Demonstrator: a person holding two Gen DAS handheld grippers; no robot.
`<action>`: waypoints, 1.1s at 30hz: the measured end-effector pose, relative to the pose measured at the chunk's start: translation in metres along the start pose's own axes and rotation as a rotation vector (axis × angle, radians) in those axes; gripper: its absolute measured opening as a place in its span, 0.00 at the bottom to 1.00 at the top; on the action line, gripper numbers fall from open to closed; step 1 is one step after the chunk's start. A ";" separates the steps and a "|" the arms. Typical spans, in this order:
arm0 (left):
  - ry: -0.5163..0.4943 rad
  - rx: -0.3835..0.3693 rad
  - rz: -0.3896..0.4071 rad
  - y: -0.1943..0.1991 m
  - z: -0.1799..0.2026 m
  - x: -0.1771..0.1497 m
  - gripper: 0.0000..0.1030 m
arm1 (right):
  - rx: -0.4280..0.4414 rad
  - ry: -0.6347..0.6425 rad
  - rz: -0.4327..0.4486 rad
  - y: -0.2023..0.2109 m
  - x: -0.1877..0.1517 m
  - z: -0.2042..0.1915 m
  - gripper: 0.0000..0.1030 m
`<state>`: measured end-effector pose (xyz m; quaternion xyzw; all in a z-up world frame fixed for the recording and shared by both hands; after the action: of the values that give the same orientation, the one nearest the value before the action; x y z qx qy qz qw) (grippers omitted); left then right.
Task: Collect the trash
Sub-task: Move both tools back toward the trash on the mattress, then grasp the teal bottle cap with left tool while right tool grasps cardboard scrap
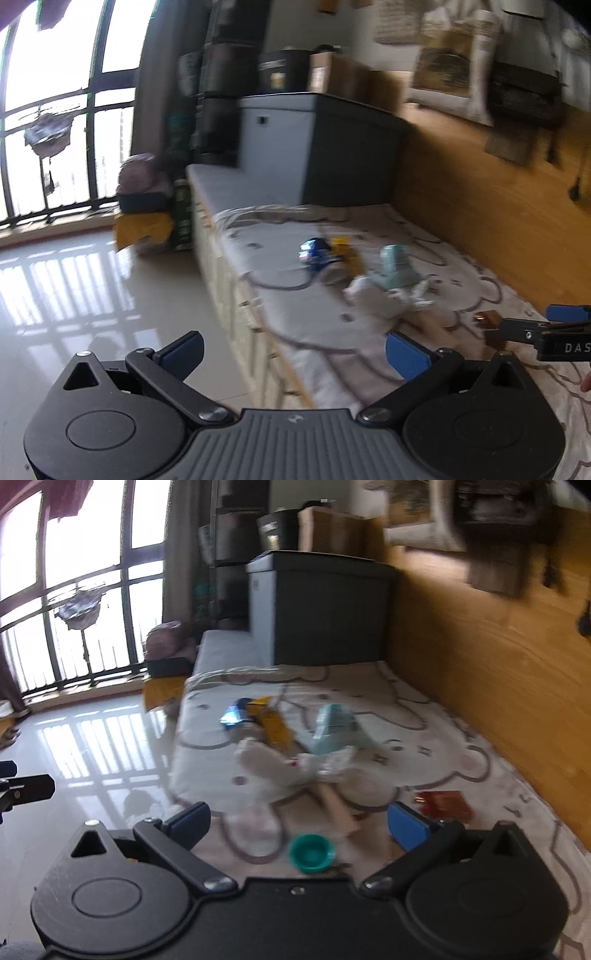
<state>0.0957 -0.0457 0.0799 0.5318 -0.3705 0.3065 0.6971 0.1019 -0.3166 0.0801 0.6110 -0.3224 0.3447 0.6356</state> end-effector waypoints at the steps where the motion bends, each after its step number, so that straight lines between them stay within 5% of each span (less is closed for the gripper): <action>1: -0.018 -0.017 -0.002 -0.005 0.008 0.001 1.00 | -0.013 -0.010 0.002 0.000 -0.001 0.008 1.00; 18: -0.170 -0.191 -0.114 -0.118 0.114 -0.014 1.00 | -0.176 -0.174 -0.035 -0.029 -0.043 0.113 1.00; 33: -0.356 -0.303 -0.129 -0.197 0.161 -0.066 1.00 | -0.165 -0.385 -0.134 -0.086 -0.054 0.145 1.00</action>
<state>0.1907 -0.2528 -0.0512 0.4894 -0.4946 0.1034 0.7107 0.1446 -0.4652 -0.0060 0.6315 -0.4238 0.1511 0.6315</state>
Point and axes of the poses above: each gripper's, at about its wrist camera, not at the fingertips, and y roughly against the way its jaws point, z to its right, x to its top, the point moved 1 cm from there along -y, roughly the way its jaws point, and after that the axes turned 3 degrees about y, right-handed, at the moved point
